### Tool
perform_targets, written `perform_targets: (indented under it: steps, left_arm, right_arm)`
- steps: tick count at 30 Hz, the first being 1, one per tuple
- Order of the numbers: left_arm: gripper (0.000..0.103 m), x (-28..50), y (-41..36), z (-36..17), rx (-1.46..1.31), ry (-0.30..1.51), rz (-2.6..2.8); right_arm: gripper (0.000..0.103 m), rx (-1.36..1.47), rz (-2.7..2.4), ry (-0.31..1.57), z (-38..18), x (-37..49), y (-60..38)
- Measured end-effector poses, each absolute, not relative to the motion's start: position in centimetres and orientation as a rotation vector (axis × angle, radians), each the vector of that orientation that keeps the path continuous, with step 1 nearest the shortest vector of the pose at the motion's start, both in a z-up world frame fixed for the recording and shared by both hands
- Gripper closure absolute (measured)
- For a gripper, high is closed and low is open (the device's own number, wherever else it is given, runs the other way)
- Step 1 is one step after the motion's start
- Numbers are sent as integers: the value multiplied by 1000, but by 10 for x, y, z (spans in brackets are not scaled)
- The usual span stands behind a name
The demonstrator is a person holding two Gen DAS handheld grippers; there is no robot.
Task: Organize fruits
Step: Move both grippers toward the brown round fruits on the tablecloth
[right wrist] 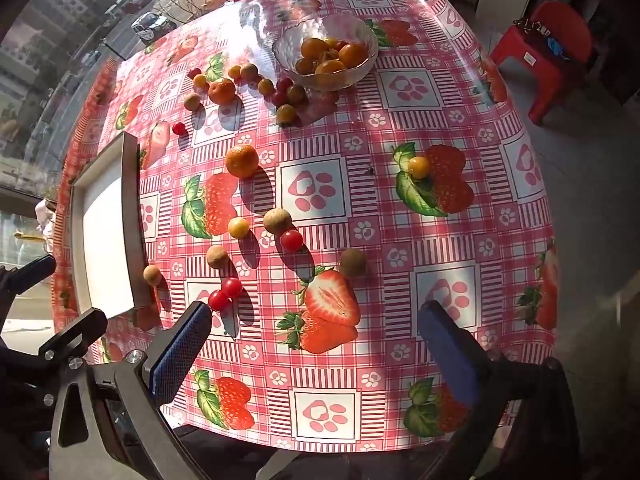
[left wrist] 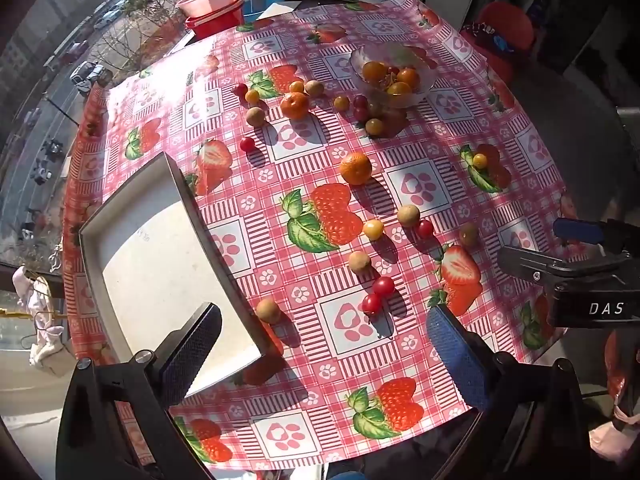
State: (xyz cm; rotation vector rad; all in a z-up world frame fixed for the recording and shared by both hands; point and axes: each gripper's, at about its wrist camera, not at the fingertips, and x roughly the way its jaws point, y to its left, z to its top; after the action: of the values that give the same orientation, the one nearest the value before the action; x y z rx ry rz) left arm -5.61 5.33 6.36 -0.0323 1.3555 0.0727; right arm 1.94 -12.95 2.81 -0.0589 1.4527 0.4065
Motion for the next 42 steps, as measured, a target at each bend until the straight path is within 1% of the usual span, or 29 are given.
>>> perform_targets:
  steps: [14,21,30,34,40,41,42]
  left_arm:
    - [0,-56,47,60,-10,1371,61]
    - [0,-58,58,48,-24,1373,103]
    - [0,-46,62,7,-35,1384,78]
    - [0,-37,55,-20,8,1378,48]
    - [0,-22,55,-53,-10,1359,33]
    - [0,-19,54,-57,-16,1356,34]
    - [4,-18,54,-61,-21,1354,33]
  right_arm:
    - [0,-52,386,1453,24,19,-138]
    - [0,-57,371,1442,22,16,-140]
    - [0,-34,286,1480,-6,8,-144]
    - [0,-29,228,1477,-24,4,-148]
    - [0,-20,197,1458,-53,7,-150]
    - [0,-36,188,1454,-58,8,-150]
    - [0,-46,184,1447,-62,10,-150]
